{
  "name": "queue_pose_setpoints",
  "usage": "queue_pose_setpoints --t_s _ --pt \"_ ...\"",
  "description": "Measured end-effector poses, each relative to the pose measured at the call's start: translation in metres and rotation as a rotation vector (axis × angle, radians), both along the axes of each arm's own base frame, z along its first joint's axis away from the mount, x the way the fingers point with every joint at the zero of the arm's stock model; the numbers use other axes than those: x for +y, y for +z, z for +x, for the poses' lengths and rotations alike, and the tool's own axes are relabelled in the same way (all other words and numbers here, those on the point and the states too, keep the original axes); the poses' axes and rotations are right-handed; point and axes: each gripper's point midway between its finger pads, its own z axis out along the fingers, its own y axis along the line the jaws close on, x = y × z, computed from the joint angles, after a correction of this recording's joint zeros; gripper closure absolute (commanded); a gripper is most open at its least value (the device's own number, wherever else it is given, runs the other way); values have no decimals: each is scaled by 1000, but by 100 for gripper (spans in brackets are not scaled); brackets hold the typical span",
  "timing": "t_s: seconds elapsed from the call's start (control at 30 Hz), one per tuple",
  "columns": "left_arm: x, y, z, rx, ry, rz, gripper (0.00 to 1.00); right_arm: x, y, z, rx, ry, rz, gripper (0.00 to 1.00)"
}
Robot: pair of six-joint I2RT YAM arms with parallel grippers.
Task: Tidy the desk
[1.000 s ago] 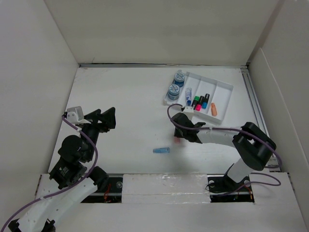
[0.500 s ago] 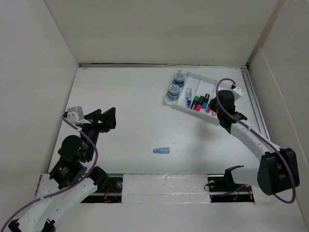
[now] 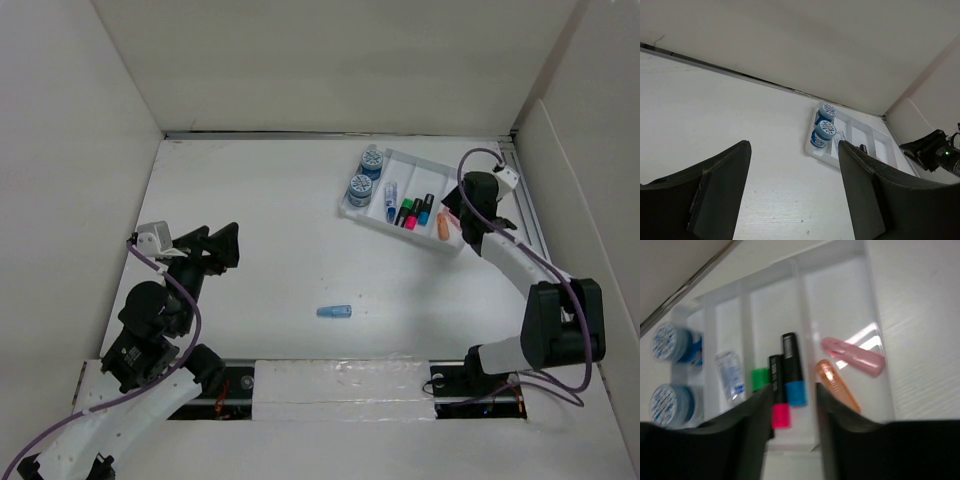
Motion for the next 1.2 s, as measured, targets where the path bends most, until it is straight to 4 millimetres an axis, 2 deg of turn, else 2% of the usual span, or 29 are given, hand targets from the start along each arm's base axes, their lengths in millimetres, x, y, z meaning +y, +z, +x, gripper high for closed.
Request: queue_pose_setpoints --t_s 0.03,0.07,0.13,0.17,0.23,0.27,0.3,0.37,0.47,0.53,0.6,0.8,1.0,1.2 --pt "0 0 0 0 0 0 33 18 12 0 -32 60 8 77" --pt "0 0 0 1 0 1 33 41 23 -2 -63 139 17 97" --pt "0 -1 1 3 1 3 33 99 40 -14 -117 342 27 100" --pt "0 -1 1 4 3 3 33 134 43 -26 -129 465 33 95" --pt "1 -1 1 4 8 2 33 202 37 -62 -117 722 36 71" --pt "1 -1 1 4 8 2 33 227 28 -82 -96 831 44 46" --pt "1 -1 1 5 10 2 33 251 16 -107 -63 942 40 37" --pt "1 -1 1 5 11 2 33 276 -17 -155 34 1109 22 25" --pt "1 -1 1 5 11 2 33 282 -60 -209 192 1245 -18 16" --pt "1 -2 2 7 11 4 33 283 -74 -230 254 1292 -41 15" --pt "0 -3 3 12 11 8 33 286 -79 -240 281 1317 -68 16" --pt "-1 -4 4 17 12 12 33 304 -98 -244 382 1341 -203 16" --pt "0 -4 4 17 14 12 33 320 -117 -251 445 1352 -353 20" --pt "0 -4 4 17 14 11 33 316 -126 -236 469 1275 -452 22"
